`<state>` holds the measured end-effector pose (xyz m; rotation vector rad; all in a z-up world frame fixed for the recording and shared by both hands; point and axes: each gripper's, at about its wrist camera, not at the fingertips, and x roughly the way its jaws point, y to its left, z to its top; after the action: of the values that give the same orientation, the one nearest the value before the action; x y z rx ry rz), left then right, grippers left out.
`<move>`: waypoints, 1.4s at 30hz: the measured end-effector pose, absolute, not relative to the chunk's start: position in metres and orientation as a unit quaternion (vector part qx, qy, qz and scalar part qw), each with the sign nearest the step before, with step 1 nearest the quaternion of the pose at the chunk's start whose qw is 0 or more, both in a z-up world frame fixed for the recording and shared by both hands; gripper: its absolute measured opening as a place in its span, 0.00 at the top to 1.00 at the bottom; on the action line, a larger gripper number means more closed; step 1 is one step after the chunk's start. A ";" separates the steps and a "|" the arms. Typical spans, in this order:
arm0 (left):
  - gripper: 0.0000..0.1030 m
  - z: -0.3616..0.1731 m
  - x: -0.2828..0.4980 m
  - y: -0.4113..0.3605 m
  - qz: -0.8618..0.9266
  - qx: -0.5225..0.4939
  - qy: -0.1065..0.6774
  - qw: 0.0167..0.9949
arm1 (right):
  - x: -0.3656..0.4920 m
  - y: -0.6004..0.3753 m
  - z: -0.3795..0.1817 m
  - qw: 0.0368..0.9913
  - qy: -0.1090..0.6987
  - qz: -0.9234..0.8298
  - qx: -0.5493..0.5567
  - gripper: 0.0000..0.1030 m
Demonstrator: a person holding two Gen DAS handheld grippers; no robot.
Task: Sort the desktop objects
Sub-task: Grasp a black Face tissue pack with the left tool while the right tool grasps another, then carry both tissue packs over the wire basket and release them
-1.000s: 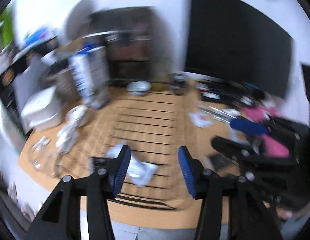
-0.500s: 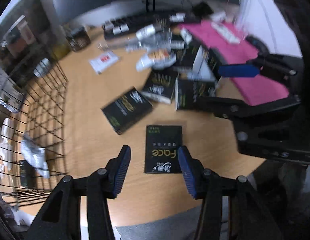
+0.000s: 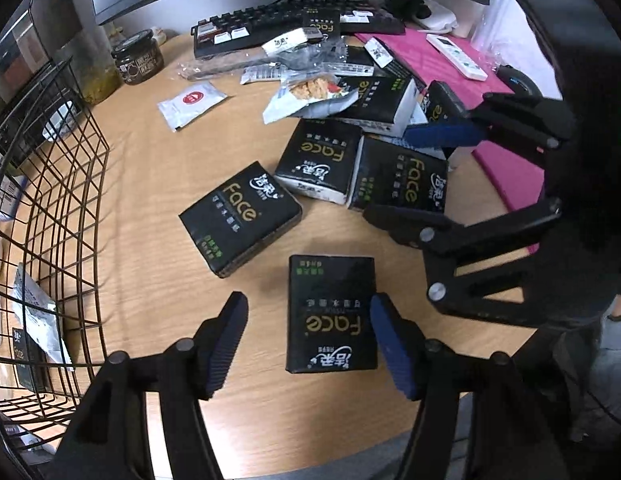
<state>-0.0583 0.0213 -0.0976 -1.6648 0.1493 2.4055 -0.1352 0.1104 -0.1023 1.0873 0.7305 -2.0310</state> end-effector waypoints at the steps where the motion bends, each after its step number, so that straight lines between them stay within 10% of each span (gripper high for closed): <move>1: 0.33 -0.097 -0.058 0.020 0.816 -0.566 0.049 0.105 | -0.134 0.109 -0.107 0.357 0.279 -0.779 0.433 0.41; 3: 0.33 -0.096 -0.057 0.017 0.817 -0.566 0.047 0.100 | -0.129 0.108 -0.110 0.337 0.281 -0.786 0.435 0.54; 30: 0.49 -0.101 -0.063 0.039 0.820 -0.559 0.076 0.097 | -0.104 0.189 -0.088 0.274 0.141 -0.821 0.480 0.54; 42: 0.49 0.012 -0.015 0.003 0.911 -0.408 0.045 0.038 | -0.086 0.142 -0.010 0.333 0.105 -0.840 0.415 0.54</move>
<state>-0.0155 0.0027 0.0118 -1.2510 0.1383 2.7961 -0.0863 0.1425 -0.0102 1.0834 0.2750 -2.1934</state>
